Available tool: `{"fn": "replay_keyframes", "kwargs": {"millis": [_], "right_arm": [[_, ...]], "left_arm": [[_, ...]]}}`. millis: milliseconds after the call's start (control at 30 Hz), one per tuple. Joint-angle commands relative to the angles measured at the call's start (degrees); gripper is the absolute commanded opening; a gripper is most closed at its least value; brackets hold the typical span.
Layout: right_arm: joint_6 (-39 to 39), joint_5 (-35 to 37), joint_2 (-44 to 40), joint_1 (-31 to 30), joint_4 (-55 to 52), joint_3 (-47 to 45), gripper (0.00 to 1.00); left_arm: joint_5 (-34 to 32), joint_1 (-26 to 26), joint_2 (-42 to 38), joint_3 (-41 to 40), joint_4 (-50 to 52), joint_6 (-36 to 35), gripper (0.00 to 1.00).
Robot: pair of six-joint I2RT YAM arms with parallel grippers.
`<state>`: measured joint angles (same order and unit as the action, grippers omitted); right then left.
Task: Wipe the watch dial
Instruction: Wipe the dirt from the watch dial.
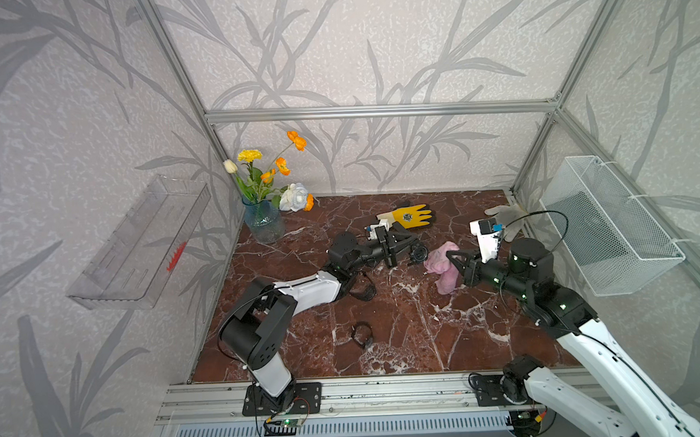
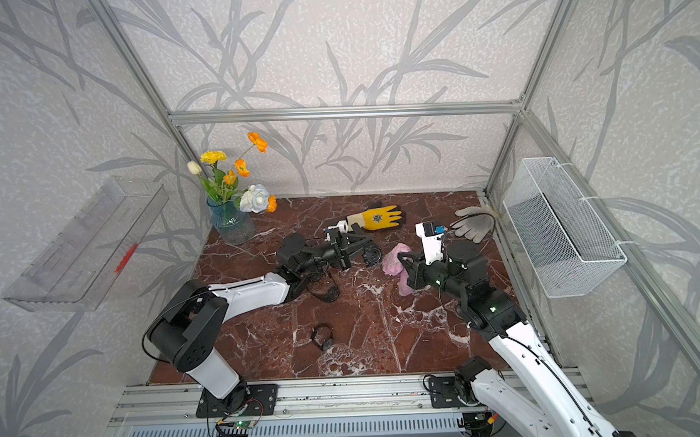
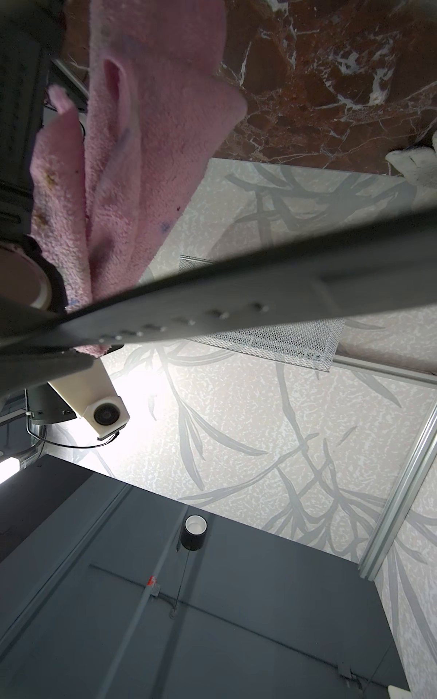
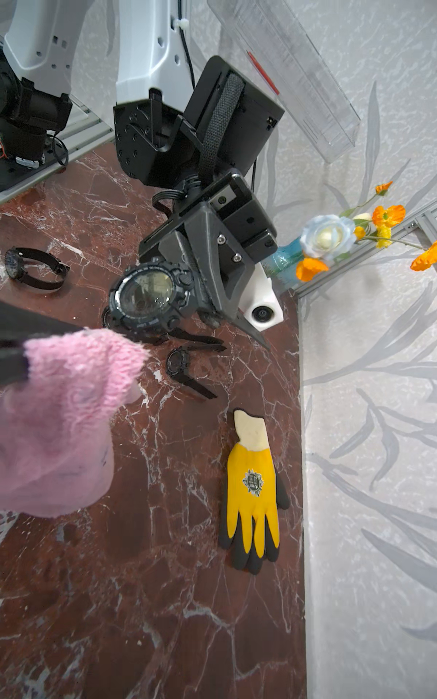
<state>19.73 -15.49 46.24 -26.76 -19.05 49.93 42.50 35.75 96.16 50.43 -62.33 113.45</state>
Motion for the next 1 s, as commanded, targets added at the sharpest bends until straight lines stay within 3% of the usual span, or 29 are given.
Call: {"fn": "replay_keyframes", "kwargs": {"millis": [0,333,967], "right_arm": [[0.08,2.6,1.52,-3.08,6.82,1.4,0.0],[-0.39,4.49,9.55,-9.54,11.14,1.92,0.0],[-0.91,2.24,16.07,-11.47,10.3,-0.8,0.0]], "left_arm": [[-0.08,0.79,0.63,0.4,-3.7,1.69,0.0],[-0.64,1.85,1.32,0.63,-4.56,1.96,0.0],[-0.89,2.19,0.78,0.7,-4.21,1.69,0.0]]}}
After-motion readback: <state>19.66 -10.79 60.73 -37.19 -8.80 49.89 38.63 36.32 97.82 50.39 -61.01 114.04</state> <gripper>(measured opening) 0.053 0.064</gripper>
